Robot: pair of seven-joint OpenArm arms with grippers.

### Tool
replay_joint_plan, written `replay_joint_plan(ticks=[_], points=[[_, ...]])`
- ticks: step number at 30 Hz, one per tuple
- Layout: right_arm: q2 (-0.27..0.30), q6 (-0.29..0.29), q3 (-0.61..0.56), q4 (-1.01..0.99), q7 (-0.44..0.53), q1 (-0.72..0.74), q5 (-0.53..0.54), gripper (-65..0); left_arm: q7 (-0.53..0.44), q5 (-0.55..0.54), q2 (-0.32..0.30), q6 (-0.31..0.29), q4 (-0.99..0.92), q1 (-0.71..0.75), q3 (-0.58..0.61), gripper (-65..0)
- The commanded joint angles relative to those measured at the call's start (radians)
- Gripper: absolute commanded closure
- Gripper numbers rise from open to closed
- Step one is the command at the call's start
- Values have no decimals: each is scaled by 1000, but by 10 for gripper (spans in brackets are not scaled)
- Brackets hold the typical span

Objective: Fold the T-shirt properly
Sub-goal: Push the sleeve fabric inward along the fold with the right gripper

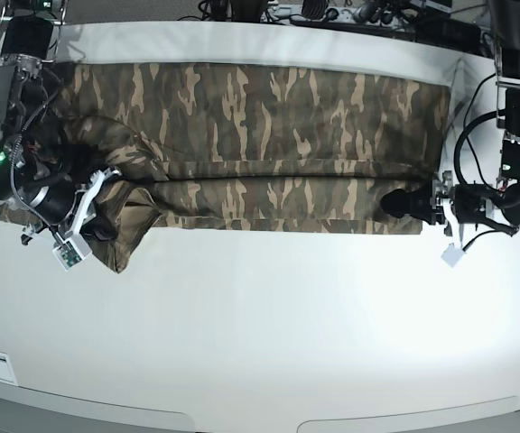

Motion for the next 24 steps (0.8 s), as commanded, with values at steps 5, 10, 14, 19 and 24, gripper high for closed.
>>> replay_joint_plan(ticks=[5,10,14,19,24], points=[[22,-1,66,32,2,-82,1,0,27,25,-9,3,2,-9,0,-297],[22,-11,157,32,3,-157,5,0,27,25,-9,3,2,-8,0,-297],[22,-49,242,32,-10,-198,76,0,27,25,-9,3,2,-9,0,-297],[22,-73,334,32,-82,-238,280,0,27,25,-9,3,2,-8,0,-297],[21,-61,358,32,-129,-283,376,0,27,25,-9,4,2,-9,0,-297]])
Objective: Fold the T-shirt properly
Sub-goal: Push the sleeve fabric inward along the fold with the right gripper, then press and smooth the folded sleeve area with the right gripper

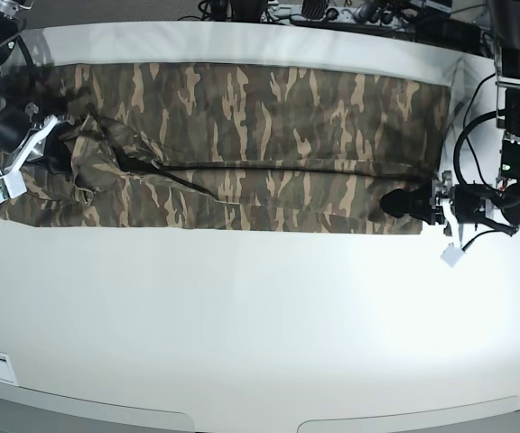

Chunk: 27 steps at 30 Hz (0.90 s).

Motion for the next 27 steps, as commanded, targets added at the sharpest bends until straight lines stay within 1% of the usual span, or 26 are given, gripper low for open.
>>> replay_joint_plan(ticks=[1,4,6,7,8,10,11,12,13,15,19,20,24,27], points=[[10,13,9,17,14,-7,17,0,27,24,-10,4,2,-9,0,-297],[-16,36,9,17,13,-37,17,0,27,24,-14,3,2,-11,0,-297],[-36,36,8,17,14,-59,-1,0,27,24,-18,4,2,-15,0,-297],[-45,36,9,17,11,-68,-10,-45,27,24,-20,4,2,-20,0,-297],[-51,35,9,17,8,-78,-25,-123,27,24,-21,4,2,-24,0,-297],[-50,35,9,17,-6,-93,-21,-312,27,24,-21,4,2,-29,0,-297],[-49,36,9,17,-10,-97,-11,-379,27,24,-21,4,2,-31,0,-297],[-49,40,10,17,-19,-97,5,-414,27,24,-21,4,2,-31,0,-297],[-49,62,10,17,-39,-96,43,-420,27,24,-21,4,2,-31,0,-297],[-49,108,10,23,-89,-94,158,-420,27,24,-21,4,2,-30,0,-297],[-48,113,10,80,-217,-93,440,-420,27,24,-20,4,2,-31,0,-297],[-48,113,10,104,-233,-93,517,-420,27,24,-20,4,2,-31,0,-297],[-49,113,10,236,-233,-87,521,-420,27,24,-21,4,2,-31,0,-297],[-49,113,10,311,-233,-50,521,-419,27,24,-21,4,2,-31,0,-297]])
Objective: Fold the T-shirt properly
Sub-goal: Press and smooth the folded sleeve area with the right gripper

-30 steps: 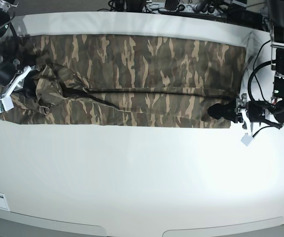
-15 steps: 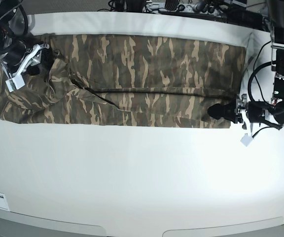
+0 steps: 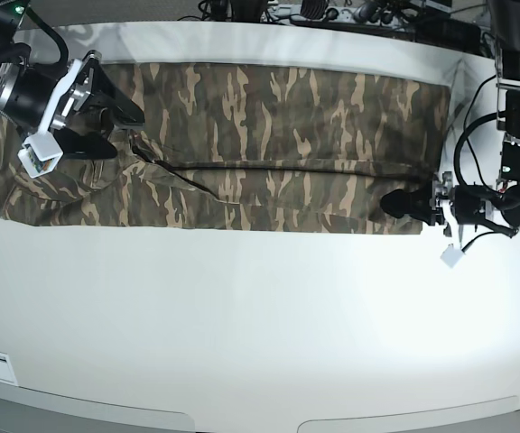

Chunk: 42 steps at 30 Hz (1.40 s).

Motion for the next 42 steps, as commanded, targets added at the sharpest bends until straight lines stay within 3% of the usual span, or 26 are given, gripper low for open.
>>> replay_joint_plan(ticks=[1,3,4,6,7,9,12,18,21,25,30,36,42], points=[[14,1,6,20,21,26,25,-418,20,25,-18,3,5,-16,-1,-297],[14,1,6,17,83,63,5,-356,20,25,-18,3,5,-16,-1,-297],[14,1,6,12,132,80,-95,-281,20,25,-19,3,5,-16,-1,-297],[14,1,6,-10,251,114,-294,-63,20,25,-20,3,5,-17,-1,-297],[14,1,6,-25,306,127,-375,0,20,25,-20,3,5,-16,-1,-297],[14,1,6,-70,415,149,-509,0,20,25,-19,3,5,-16,-1,-297],[14,1,4,-175,517,181,-624,0,20,25,-20,3,5,-16,-1,-297],[28,1,-38,-492,570,271,-731,0,20,25,-19,3,5,-16,-1,-297],[60,1,-63,-560,517,278,-701,0,20,25,-20,3,5,-16,-1,-297],[105,1,-62,-525,328,258,-500,0,20,25,-21,2,5,-16,-1,-297],[153,1,-62,-495,163,192,-354,0,20,25,-32,3,5,-8,-1,-297],[198,1,-62,-495,50,123,-227,0,20,25,-29,3,5,-11,-1,-297],[242,1,-37,-473,48,116,-94,0,20,25,-29,3,5,-11,-1,-297]])
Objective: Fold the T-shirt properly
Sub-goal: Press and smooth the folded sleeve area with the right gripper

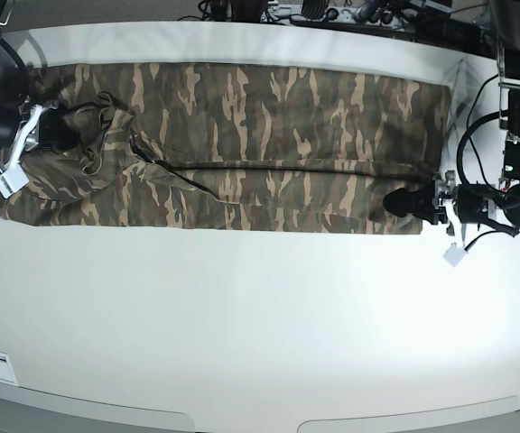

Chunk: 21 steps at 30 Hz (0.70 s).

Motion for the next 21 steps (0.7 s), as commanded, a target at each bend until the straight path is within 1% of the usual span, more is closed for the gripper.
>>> replay_joint_plan(ticks=[1,3,4,5,7,8,9,10,12,15,18,21], points=[[27,5,27,34,41,12,63,0,19,28,-17,1,5,-14,-1,-297],[26,5,48,52,138,13,69,0,19,28,-17,1,5,-14,-1,-297],[26,5,49,52,210,15,30,0,19,28,-16,1,5,-14,-1,-297],[19,5,47,51,283,20,-53,0,19,28,-16,1,5,-14,-1,-297],[-11,5,33,45,389,51,-254,0,19,28,-16,1,5,-14,-1,-297],[-27,5,19,38,422,69,-339,0,19,28,-16,1,5,-14,-1,-297],[-42,5,2,28,441,88,-399,0,19,28,-16,1,5,-14,-1,-297],[-50,5,-21,16,442,103,-429,0,10,28,-16,1,5,-14,-1,-297],[-46,5,-73,0,426,118,-431,0,7,28,-16,1,5,-14,-1,-297],[-46,5,-112,0,339,121,-402,0,7,28,-17,1,5,-14,-1,-297],[-44,5,-116,0,219,119,-302,0,11,28,-18,1,5,-14,-1,-297],[-17,5,-116,0,116,93,-169,0,11,28,-21,1,5,-14,-1,-297]])
